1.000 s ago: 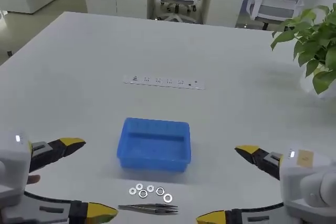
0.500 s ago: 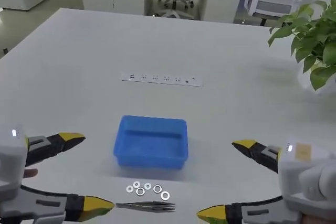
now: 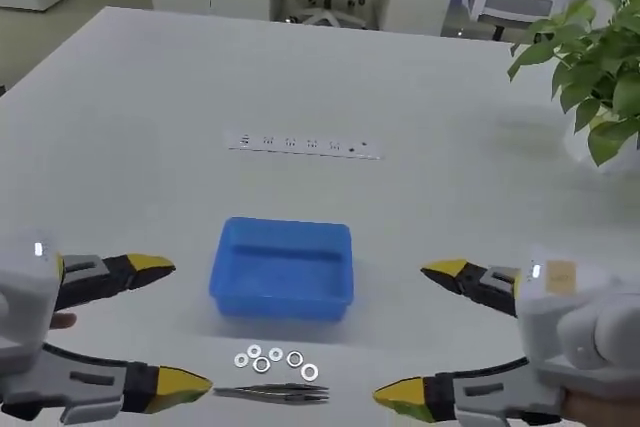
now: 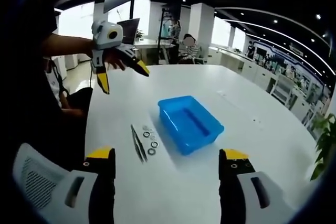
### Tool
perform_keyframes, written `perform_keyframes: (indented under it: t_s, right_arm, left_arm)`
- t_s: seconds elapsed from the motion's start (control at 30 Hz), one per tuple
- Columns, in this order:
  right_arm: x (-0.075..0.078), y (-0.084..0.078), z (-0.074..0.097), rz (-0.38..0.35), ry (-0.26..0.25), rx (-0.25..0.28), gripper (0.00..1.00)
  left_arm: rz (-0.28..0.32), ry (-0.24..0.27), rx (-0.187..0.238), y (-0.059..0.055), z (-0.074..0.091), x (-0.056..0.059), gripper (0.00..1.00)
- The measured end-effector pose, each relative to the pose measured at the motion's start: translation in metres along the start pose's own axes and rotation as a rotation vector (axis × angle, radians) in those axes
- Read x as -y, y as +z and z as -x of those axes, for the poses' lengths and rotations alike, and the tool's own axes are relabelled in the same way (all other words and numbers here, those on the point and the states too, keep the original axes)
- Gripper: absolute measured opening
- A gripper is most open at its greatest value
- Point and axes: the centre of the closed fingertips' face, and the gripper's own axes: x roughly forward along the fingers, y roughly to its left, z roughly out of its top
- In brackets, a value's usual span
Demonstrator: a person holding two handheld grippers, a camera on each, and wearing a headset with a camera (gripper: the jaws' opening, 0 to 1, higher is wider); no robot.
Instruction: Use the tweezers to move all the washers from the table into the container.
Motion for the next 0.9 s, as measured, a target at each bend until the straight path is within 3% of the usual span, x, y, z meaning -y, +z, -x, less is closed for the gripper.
perform_keyframes:
  t_s: [0.4, 0.53, 0.9]
  right_arm:
    - [-0.012, 0.002, -0.018, 0.088, 0.096, -0.014, 0.66]
    - [-0.018, -0.002, -0.027, 0.142, 0.141, -0.042, 0.59]
    - [-0.03, -0.006, -0.049, 0.195, 0.232, -0.071, 0.47]
  left_arm:
    - [-0.077, -0.085, -0.069, -0.015, -0.016, 0.006, 0.61]
    - [-0.091, -0.111, -0.09, -0.02, -0.021, 0.007, 0.56]
    - [-0.128, -0.174, -0.157, -0.035, -0.034, 0.012, 0.44]
